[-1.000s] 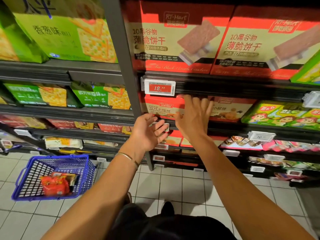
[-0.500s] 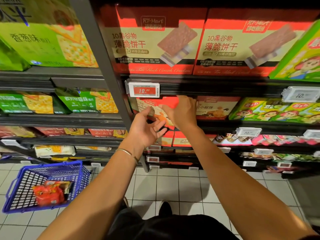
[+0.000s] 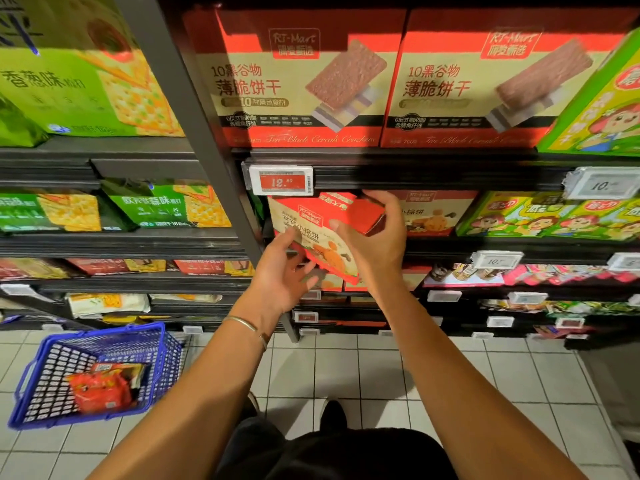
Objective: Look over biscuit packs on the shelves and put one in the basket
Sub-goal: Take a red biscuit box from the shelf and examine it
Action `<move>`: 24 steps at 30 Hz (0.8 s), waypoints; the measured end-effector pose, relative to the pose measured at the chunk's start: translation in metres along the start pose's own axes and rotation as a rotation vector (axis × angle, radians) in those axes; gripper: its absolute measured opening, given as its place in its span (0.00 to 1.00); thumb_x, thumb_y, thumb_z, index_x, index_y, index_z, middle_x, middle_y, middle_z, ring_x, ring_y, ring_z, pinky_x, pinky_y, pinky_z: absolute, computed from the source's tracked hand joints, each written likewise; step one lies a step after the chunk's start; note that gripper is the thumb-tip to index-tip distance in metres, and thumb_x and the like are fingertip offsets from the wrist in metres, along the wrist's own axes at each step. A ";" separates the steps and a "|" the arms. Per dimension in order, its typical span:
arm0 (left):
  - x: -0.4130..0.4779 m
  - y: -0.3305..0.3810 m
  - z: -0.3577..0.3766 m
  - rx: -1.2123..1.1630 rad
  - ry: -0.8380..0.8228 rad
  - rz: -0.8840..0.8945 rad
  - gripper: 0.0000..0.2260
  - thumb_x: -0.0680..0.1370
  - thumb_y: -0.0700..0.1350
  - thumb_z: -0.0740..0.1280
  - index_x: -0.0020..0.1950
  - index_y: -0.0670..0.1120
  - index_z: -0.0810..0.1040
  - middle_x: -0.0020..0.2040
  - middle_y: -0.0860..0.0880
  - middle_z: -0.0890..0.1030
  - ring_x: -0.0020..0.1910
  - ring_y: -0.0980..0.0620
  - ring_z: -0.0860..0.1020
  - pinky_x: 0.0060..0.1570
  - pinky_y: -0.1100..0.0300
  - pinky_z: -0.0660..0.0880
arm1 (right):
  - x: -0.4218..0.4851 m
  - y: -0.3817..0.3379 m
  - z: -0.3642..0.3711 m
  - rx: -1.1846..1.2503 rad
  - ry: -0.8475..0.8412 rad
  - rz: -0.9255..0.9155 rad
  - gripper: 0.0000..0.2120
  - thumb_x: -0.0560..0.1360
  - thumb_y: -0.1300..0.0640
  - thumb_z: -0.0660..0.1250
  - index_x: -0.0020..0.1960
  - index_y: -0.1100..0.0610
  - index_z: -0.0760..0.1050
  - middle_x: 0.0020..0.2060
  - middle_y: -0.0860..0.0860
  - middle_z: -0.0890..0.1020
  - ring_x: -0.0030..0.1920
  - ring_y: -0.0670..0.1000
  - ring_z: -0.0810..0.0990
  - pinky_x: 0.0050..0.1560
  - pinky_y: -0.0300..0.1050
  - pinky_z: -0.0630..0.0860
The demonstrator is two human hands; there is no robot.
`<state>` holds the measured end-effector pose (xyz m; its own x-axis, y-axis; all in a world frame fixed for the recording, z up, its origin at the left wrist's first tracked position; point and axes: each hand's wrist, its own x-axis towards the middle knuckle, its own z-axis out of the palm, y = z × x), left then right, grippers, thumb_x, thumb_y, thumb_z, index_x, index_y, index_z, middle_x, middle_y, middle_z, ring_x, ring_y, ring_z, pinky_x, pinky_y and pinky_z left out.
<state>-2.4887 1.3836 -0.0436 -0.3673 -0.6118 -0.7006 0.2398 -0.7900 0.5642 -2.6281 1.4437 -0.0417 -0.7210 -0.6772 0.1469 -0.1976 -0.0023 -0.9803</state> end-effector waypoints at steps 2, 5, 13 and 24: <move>0.002 -0.003 -0.008 0.103 0.027 0.048 0.13 0.83 0.58 0.67 0.58 0.49 0.78 0.55 0.48 0.84 0.59 0.47 0.80 0.51 0.49 0.77 | -0.002 0.002 -0.013 0.101 0.008 0.061 0.31 0.65 0.52 0.84 0.62 0.41 0.73 0.61 0.44 0.80 0.62 0.46 0.81 0.57 0.54 0.84; 0.000 -0.006 -0.019 0.276 0.046 0.139 0.12 0.84 0.56 0.65 0.49 0.48 0.78 0.45 0.50 0.85 0.50 0.50 0.82 0.58 0.47 0.76 | -0.005 0.004 -0.034 0.195 0.008 0.088 0.32 0.64 0.50 0.84 0.63 0.45 0.74 0.59 0.50 0.83 0.58 0.51 0.85 0.52 0.50 0.85; -0.044 -0.003 -0.047 0.593 -0.255 0.270 0.26 0.79 0.59 0.69 0.71 0.43 0.77 0.64 0.41 0.84 0.63 0.39 0.83 0.66 0.41 0.78 | -0.015 -0.002 -0.079 0.383 -0.202 0.398 0.26 0.61 0.45 0.83 0.57 0.51 0.83 0.59 0.58 0.84 0.53 0.56 0.86 0.48 0.47 0.81; -0.168 0.039 -0.051 0.254 -0.280 0.391 0.22 0.81 0.66 0.62 0.56 0.54 0.89 0.59 0.44 0.87 0.55 0.42 0.87 0.43 0.47 0.85 | -0.076 -0.112 -0.078 0.685 -0.535 0.203 0.24 0.86 0.47 0.59 0.78 0.55 0.65 0.61 0.54 0.82 0.59 0.54 0.83 0.56 0.49 0.81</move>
<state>-2.3714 1.4540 0.0736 -0.5277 -0.7971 -0.2937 0.1946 -0.4500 0.8716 -2.6027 1.5531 0.0672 -0.2585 -0.9648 0.0483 0.4644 -0.1680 -0.8695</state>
